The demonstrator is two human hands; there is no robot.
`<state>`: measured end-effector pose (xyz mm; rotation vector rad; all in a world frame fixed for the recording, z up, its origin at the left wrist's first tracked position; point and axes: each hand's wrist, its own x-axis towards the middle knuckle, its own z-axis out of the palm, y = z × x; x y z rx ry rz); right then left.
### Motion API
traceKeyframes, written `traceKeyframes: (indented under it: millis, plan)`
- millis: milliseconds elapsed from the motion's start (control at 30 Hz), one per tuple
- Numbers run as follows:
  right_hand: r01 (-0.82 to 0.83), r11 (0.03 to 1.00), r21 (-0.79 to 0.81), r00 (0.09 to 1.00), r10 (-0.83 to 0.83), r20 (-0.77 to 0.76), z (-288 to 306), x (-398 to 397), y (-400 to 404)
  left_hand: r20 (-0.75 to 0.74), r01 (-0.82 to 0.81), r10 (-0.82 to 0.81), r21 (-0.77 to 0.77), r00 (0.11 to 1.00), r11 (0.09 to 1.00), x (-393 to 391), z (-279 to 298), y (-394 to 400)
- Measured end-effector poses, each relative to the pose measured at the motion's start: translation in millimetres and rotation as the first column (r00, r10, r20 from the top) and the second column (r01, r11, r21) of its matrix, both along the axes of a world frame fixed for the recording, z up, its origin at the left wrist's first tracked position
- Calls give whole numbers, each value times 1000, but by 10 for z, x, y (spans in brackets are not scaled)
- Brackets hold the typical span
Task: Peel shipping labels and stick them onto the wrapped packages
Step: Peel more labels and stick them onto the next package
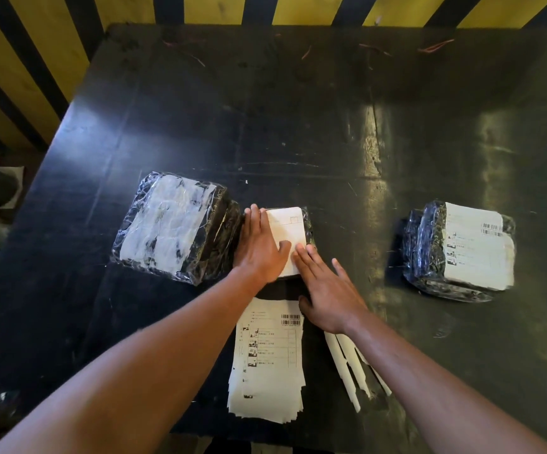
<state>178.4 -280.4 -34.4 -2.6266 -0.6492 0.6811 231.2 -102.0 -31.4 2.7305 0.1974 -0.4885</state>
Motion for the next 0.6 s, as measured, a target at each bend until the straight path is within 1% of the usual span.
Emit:
traceKeyframes:
  millis: [33, 67, 133, 200, 233, 267, 300, 367, 400, 433, 500, 567, 600]
  plan:
    - [37, 997, 64, 999, -36, -22, 10, 20, -4, 37, -18, 20, -56, 999, 998, -137, 15, -23]
    - [110, 982, 155, 994, -105, -43, 22, 38, -4, 54, -56, 63, -119, 997, 991, -298, 17, -38]
    - [314, 891, 328, 947, -319, -40, 42, 53, 22, 50, -186, 202, -231, 978, 955, -607, 6, -58]
    - [515, 765, 387, 829, -560, 4, 21, 91, 87, 26, -333, 354, -288, 935, 898, -810, -32, -74]
    - [598, 705, 381, 766, -643, -10, 9, 129, 130, -5, -403, 423, -320, 906, 858, -851, -57, -77]
    - [669, 653, 355, 715, -696, -67, -11, 177, 172, -47, -466, 484, -363, 874, 807, -850, -82, -71]
    - [724, 617, 310, 678, -719, -151, -28, 229, 211, -95, -521, 534, -413, 840, 747, -823, -102, -65]
    - [785, 578, 224, 620, -727, -295, -38, 324, 276, -195, -623, 615, -471, 764, 624, -716, -122, -41]
    - [799, 561, 214, 600, -729, -330, -57, 356, 293, -235, -668, 648, -472, 724, 575, -658, -117, -28]
    - [807, 548, 220, 590, -732, -341, -74, 374, 300, -264, -700, 668, -462, 695, 545, -616, -111, -10]
    - [824, 521, 223, 567, -750, -342, -70, 360, 285, -295, -711, 659, -437, 692, 551, -593, -58, 11]
    - [833, 508, 219, 553, -765, -331, -41, 307, 216, -300, -679, 617, -450, 727, 581, -643, 30, 6]
    - [834, 502, 229, 552, -768, -325, -30, 265, 168, -298, -665, 605, -474, 738, 577, -689, 90, -12]
